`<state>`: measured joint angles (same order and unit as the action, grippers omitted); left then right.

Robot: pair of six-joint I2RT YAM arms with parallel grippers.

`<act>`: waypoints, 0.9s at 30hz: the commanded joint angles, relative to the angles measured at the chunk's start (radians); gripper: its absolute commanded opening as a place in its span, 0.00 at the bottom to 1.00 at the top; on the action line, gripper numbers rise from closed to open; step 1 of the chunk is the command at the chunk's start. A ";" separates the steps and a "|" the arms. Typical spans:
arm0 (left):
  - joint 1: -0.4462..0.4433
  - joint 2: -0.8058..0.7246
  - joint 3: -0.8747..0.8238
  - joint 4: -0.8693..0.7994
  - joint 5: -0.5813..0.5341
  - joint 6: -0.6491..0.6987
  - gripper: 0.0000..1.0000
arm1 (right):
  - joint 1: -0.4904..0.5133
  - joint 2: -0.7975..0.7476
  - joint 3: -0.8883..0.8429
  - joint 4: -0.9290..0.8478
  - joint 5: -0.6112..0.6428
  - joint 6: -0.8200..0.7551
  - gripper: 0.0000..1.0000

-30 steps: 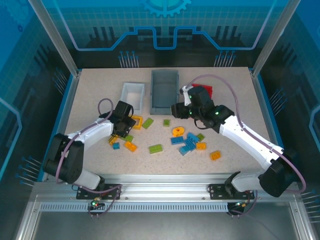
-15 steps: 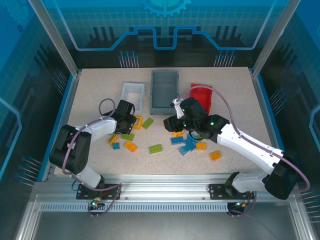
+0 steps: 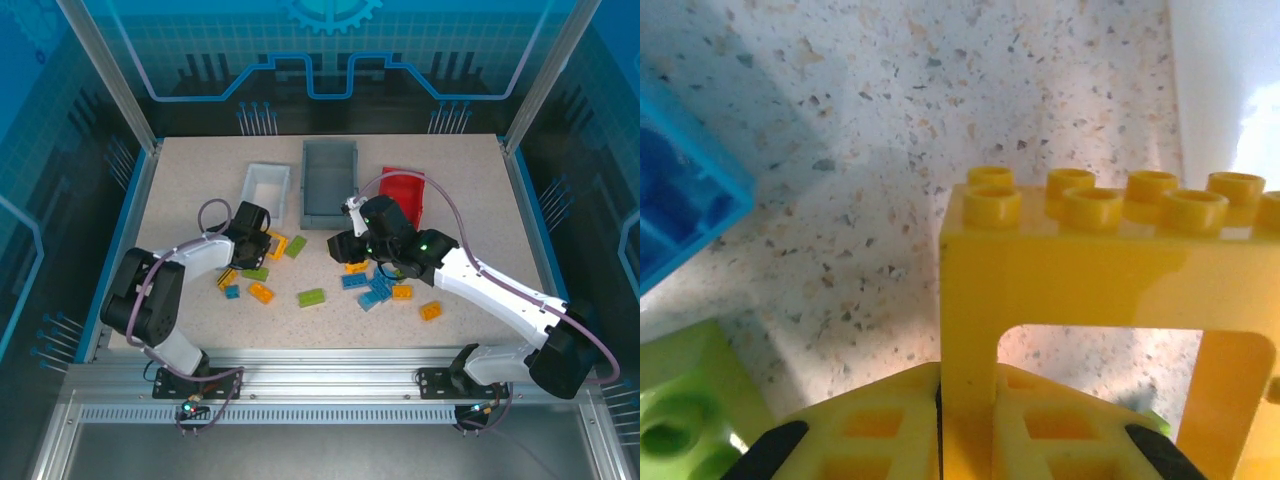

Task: Sort the legos into containers by color

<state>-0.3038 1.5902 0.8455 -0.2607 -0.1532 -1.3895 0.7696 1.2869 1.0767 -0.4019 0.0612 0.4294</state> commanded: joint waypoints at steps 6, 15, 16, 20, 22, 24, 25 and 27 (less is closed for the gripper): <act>-0.044 -0.283 -0.045 -0.150 -0.061 0.040 0.14 | -0.032 -0.057 -0.009 -0.005 0.029 0.018 0.46; -0.153 -0.058 0.419 -0.241 -0.023 0.513 0.15 | -0.081 -0.148 -0.061 0.080 0.121 0.112 0.52; -0.161 -0.001 0.492 -0.260 -0.016 0.561 0.15 | -0.091 -0.157 -0.067 0.092 0.134 0.124 0.53; -0.176 0.218 0.744 -0.309 -0.012 0.708 0.14 | -0.129 -0.170 -0.060 0.094 0.151 0.156 0.53; -0.179 0.317 0.869 -0.333 -0.018 0.755 0.14 | -0.146 -0.170 -0.051 0.086 0.154 0.163 0.53; -0.178 0.428 1.005 -0.367 -0.027 0.806 0.14 | -0.161 -0.166 -0.049 0.092 0.145 0.164 0.53; -0.178 0.484 1.075 -0.381 -0.027 0.828 0.14 | -0.171 -0.163 -0.047 0.094 0.134 0.163 0.53; -0.175 0.586 1.213 -0.419 -0.034 0.867 0.14 | -0.183 -0.155 -0.038 0.089 0.126 0.160 0.53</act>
<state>-0.4824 2.0830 1.9282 -0.5831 -0.1791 -0.6506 0.6064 1.1316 1.0187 -0.3340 0.1829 0.5732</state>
